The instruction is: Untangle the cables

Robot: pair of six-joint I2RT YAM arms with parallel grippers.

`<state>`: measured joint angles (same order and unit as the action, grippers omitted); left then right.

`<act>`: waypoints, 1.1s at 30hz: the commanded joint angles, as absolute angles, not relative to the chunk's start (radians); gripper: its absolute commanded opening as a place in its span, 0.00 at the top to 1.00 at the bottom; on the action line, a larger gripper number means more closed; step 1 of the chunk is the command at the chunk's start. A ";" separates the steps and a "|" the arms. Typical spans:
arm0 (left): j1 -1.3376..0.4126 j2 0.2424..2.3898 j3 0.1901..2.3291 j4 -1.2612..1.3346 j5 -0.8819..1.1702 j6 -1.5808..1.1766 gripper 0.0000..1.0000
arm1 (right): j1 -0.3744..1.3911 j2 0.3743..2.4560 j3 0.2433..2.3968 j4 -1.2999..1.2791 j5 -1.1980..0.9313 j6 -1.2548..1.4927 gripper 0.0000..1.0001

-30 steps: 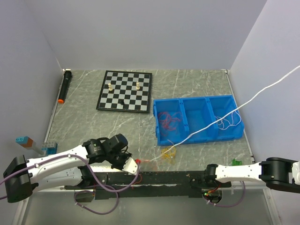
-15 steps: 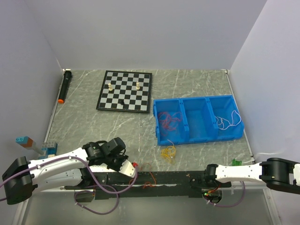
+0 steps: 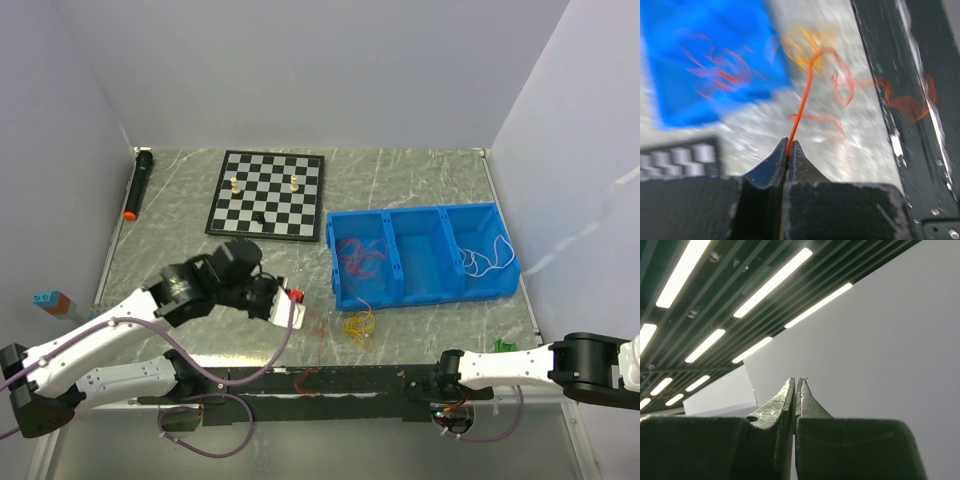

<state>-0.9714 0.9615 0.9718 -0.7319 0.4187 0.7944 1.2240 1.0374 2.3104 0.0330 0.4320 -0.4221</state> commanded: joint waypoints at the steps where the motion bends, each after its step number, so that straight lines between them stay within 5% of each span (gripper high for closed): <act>1: -0.962 0.992 1.161 -0.828 0.506 0.765 0.99 | 1.223 1.115 2.327 0.064 0.403 -0.520 1.00; 15: -0.951 1.094 1.491 -0.633 0.410 0.704 0.99 | 1.169 1.299 2.180 0.348 0.534 -0.974 1.00; 33: -0.902 1.454 1.554 -0.278 0.298 0.658 0.99 | 0.736 1.253 2.069 0.327 0.489 -0.790 1.00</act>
